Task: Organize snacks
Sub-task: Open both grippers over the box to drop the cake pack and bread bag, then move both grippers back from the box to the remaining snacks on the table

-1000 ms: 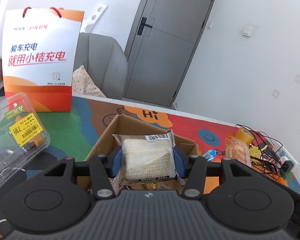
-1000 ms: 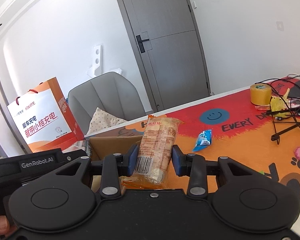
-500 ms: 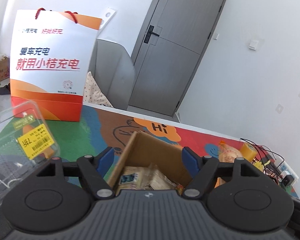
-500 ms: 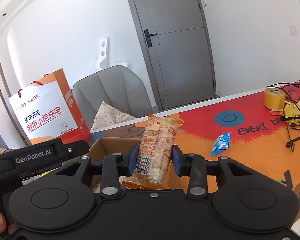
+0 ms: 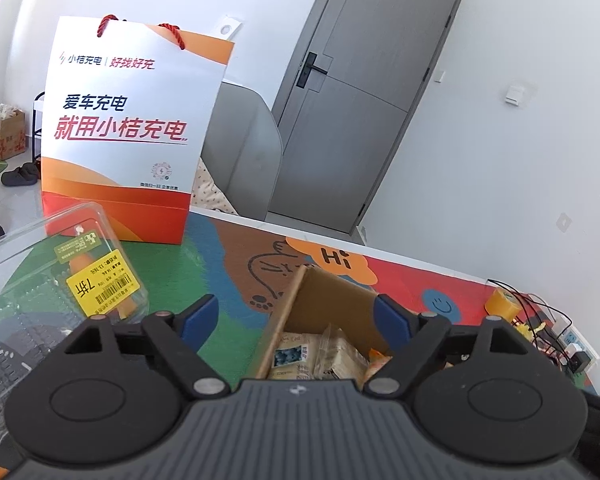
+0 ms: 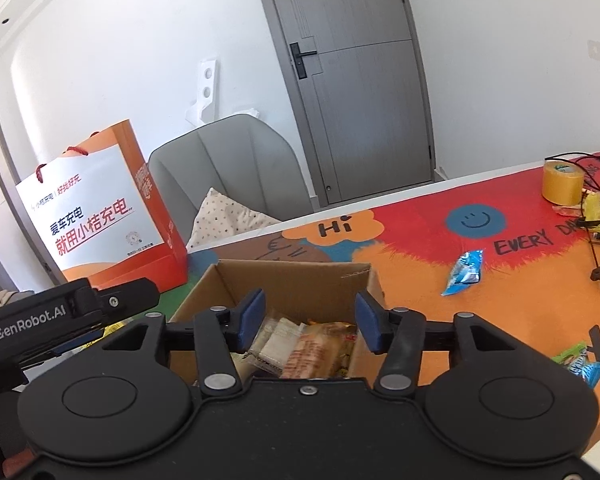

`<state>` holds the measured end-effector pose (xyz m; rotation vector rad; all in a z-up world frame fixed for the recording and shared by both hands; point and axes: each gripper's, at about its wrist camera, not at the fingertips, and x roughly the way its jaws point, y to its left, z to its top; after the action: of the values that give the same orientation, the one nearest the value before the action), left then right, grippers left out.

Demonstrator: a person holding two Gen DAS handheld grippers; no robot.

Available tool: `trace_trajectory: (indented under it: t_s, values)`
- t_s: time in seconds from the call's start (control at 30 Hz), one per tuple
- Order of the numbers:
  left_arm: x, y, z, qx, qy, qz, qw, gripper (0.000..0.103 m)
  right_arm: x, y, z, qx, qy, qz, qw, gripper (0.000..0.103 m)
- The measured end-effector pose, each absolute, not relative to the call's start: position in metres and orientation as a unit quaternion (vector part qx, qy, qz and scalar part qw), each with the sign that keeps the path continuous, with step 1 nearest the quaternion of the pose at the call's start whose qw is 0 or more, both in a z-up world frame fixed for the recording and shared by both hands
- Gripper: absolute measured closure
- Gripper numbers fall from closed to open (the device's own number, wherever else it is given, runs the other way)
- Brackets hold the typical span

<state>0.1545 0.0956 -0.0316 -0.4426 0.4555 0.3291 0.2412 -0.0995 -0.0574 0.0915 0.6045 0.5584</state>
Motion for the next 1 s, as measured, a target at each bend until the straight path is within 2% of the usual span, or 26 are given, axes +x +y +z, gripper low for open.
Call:
trace_trajectory:
  t_s: [0.27, 0.43, 0.73, 0.8, 1.0]
  values:
    - [0.159, 0.08, -0.034, -0.203, 0.241, 0.15, 0.937, 0.012, 0.236, -0.124, -0.055, 0.052, 0.29, 0.248, 0.923, 0.039]
    - [0.162, 0.069, -0.036, -0.194, 0.25, 0.141, 0.938, 0.01, 0.233, -0.14, -0.056, 0.055, 0.29, 0.238, 0.925, 0.024]
    - [0.17, 0.043, -0.038, -0.181, 0.266, 0.133, 0.938, 0.008, 0.233, -0.177, -0.062, 0.073, 0.292, 0.218, 0.928, 0.009]
    - [0.172, 0.035, -0.038, -0.175, 0.269, 0.128, 0.938, 0.004, 0.233, -0.187, -0.062, 0.078, 0.293, 0.214, 0.929, 0.007]
    - [0.181, 0.01, -0.036, -0.161, 0.281, 0.112, 0.939, 0.003, 0.234, -0.218, -0.063, 0.096, 0.292, 0.201, 0.93, 0.001]
